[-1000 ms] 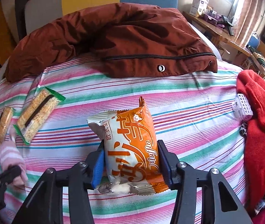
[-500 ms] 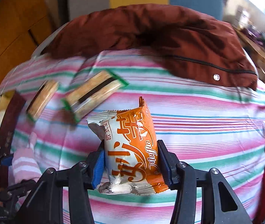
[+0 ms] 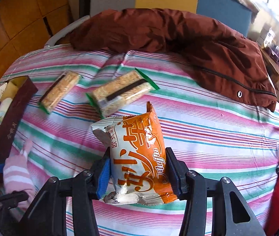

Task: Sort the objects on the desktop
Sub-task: 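Carry the snack bag and pink sock over the gold tray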

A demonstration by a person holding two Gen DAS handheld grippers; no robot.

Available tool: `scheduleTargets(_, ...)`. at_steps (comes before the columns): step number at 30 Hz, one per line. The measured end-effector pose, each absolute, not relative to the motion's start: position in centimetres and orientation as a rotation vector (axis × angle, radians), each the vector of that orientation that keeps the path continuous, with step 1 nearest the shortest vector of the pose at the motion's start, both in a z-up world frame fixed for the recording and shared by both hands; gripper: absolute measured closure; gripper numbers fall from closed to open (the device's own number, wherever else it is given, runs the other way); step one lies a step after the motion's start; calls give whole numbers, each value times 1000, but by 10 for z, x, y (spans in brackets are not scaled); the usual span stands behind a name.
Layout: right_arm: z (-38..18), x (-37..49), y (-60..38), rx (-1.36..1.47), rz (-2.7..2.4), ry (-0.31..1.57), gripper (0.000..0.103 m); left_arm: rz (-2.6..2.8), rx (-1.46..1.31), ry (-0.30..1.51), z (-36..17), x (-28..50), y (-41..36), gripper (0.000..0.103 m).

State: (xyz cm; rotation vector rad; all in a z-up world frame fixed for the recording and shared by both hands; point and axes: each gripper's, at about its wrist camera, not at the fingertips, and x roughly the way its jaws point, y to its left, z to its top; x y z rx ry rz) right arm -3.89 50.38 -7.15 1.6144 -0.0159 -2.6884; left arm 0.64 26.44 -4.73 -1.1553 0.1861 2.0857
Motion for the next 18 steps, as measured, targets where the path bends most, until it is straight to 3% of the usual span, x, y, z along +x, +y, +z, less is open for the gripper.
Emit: scheduleTargets(18, -21, -23, 438, 1510, -2748, -15, 52, 2321, -1048, -67, 4, -6, 140, 52)
